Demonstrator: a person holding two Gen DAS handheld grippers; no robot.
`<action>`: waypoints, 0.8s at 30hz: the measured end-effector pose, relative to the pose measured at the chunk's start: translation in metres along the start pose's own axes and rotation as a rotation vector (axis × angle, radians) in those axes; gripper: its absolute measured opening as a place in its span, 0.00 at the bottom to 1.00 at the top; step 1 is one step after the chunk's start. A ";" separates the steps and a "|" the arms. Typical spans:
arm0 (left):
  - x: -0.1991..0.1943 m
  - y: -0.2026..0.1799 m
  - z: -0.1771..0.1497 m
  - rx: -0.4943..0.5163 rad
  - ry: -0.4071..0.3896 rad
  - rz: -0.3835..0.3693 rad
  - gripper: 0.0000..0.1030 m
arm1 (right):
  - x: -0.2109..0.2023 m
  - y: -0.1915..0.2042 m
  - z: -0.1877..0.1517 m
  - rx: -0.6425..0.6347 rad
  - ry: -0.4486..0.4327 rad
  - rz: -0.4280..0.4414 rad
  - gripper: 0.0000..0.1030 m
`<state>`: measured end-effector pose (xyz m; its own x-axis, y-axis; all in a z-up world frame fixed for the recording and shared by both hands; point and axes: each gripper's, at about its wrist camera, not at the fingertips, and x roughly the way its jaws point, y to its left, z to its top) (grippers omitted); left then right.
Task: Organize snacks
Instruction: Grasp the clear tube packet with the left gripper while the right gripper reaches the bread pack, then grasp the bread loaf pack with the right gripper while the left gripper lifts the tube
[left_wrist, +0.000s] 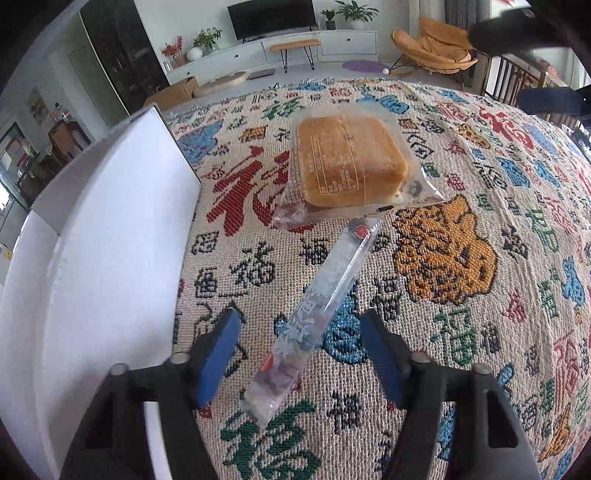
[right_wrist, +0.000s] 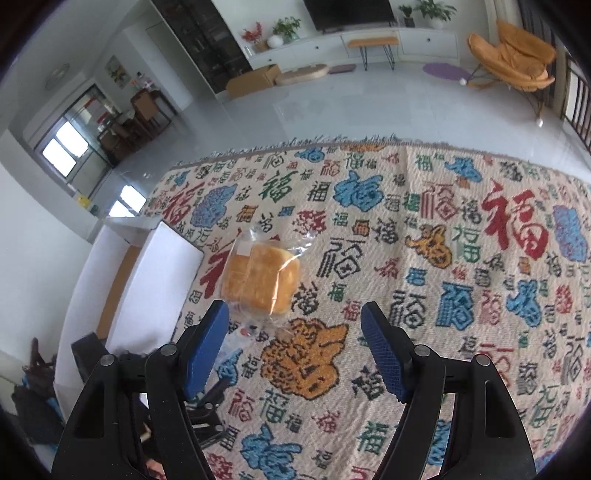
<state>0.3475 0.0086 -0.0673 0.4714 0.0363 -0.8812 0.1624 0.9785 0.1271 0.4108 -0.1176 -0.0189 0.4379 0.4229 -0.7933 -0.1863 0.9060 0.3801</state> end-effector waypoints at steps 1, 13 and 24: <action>0.002 0.003 -0.001 -0.025 -0.001 -0.038 0.31 | 0.013 0.001 0.005 0.031 0.023 0.002 0.75; -0.049 0.032 -0.084 -0.312 -0.058 -0.152 0.17 | 0.150 0.056 0.026 -0.003 0.195 -0.131 0.77; -0.198 0.080 -0.132 -0.484 -0.330 -0.288 0.17 | 0.004 0.048 0.005 -0.068 0.074 0.103 0.69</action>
<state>0.1530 0.1064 0.0577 0.7213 -0.2300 -0.6533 -0.0501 0.9235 -0.3804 0.4084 -0.0719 -0.0016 0.3478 0.5118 -0.7856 -0.2868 0.8558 0.4305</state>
